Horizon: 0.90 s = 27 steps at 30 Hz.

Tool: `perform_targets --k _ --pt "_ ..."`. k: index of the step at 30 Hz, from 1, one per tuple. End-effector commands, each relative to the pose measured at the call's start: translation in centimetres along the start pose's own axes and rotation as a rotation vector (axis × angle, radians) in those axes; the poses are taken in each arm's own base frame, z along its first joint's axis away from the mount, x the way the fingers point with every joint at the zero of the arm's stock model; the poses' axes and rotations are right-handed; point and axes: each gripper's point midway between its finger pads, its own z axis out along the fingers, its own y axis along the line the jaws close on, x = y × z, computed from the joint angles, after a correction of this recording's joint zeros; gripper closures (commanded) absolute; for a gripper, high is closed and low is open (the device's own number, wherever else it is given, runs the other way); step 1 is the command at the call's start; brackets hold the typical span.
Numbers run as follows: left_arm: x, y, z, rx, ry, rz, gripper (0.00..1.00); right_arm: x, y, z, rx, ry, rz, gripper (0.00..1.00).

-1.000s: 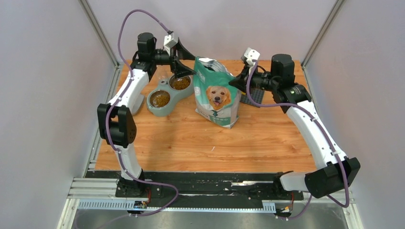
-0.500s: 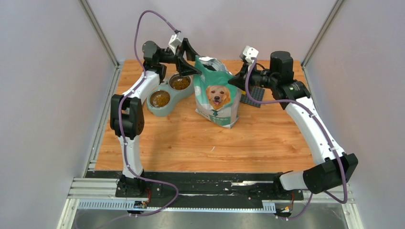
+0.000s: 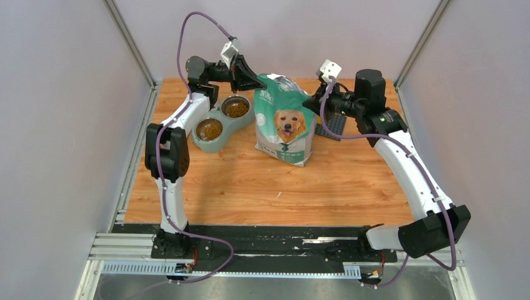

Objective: Serve the pet food

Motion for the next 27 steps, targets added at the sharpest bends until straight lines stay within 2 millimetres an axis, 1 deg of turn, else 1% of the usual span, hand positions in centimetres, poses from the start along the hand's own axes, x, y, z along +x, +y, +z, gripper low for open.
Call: perform_targets --k 1,2,3,4,5,6,7,8,9,10,11,14,15,16,17,18,19,20,21,22,23,24,27 --pt "-3.4 -0.8 -0.4 -0.081 -0.091 0.044 1.00 -2.2 -3.1 -1.6 0.180 -0.051 -0.063 1.00" --pt "-4.2 -0.9 -0.6 -0.105 -0.105 0.086 1.00 -2.4 -3.5 -1.8 0.190 -0.053 -0.056 1.00" --pt "-4.1 -1.3 -0.7 -0.125 -0.101 0.047 1.00 -2.4 -3.9 -2.1 0.197 -0.055 -0.048 1.00" --pt "-4.4 -0.8 -0.9 -0.160 -0.103 0.119 1.00 -2.4 -4.2 -2.3 0.200 -0.056 -0.037 1.00" --pt "-4.0 -1.1 -1.0 -0.199 -0.083 0.032 1.00 -2.3 -4.4 -2.5 0.199 -0.054 -0.023 1.00" --pt "-4.3 -0.1 -1.2 -0.265 -0.068 0.159 1.00 -2.1 -4.6 -2.6 0.197 -0.050 -0.009 1.00" --pt "-3.2 -0.3 -1.5 -0.320 -0.010 0.055 1.00 -1.7 -4.8 -2.7 0.199 -0.042 0.004 1.00" --pt "-2.8 0.6 -1.6 -0.377 0.049 0.180 1.00 -1.3 -4.9 -2.7 0.203 -0.033 0.016 1.00" --pt "-1.3 -0.3 -1.6 -0.393 0.116 0.088 1.00 -0.8 -5.2 -2.8 0.213 -0.025 0.029 1.00" --pt "0.1 -0.5 -1.9 -0.405 0.170 0.077 1.00 -0.1 -5.4 -2.8 0.222 -0.013 0.040 1.00" --pt "0.1 -0.8 -1.9 -0.402 0.181 0.079 1.00 0.4 -5.7 -3.0 0.237 -0.004 0.043 1.00" --pt "1.5 -1.8 -2.2 -0.395 0.218 0.059 1.00 2.3 -6.9 -3.7 0.287 0.021 0.020 1.00" --pt "1.5 -2.2 -2.3 -0.393 0.224 0.062 1.00 2.8 -7.4 -4.0 0.299 0.024 0.008 1.00" --pt "2.0 -2.7 -2.4 -0.383 0.241 0.055 1.00 3.0 -7.9 -4.2 0.309 0.023 -0.006 1.00" --pt "1.8 -3.5 -2.3 -0.358 0.244 0.066 1.00 3.2 -8.3 -4.3 0.321 0.023 -0.026 1.00" --pt "2.7 -4.4 -2.5 -0.330 0.279 0.068 1.00 3.2 -8.6 -4.2 0.327 0.020 -0.053 1.00" --pt "2.4 -4.9 -2.5 -0.295 0.296 0.144 1.00 3.0 -8.7 -4.1 0.322 0.010 -0.078 1.00" --pt "3.4 -6.1 -2.8 -0.272 0.326 0.098 1.00 2.7 -8.6 -4.0 0.308 -0.004 -0.100 1.00" --pt "3.3 -6.2 -2.9 -0.248 0.345 0.169 1.00 2.3 -8.5 -3.8 0.293 -0.019 -0.117 1.00" --pt "4.2 -7.3 -3.1 -0.230 0.372 0.118 1.00 2.0 -8.2 -3.7 0.273 -0.031 -0.129 1.00" --pt "4.2 -7.3 -3.3 -0.212 0.390 0.164 1.00 1.8 -7.8 -3.6 0.249 -0.041 -0.143 1.00" --pt "4.6 -7.8 -3.4 -0.202 0.407 0.135 1.00 1.6 -7.3 -3.5 0.223 -0.051 -0.159 1.00" --pt "4.8 -7.4 -3.8 -0.230 0.428 0.130 1.00 1.4 -6.2 -3.6 0.172 -0.068 -0.215 1.00"
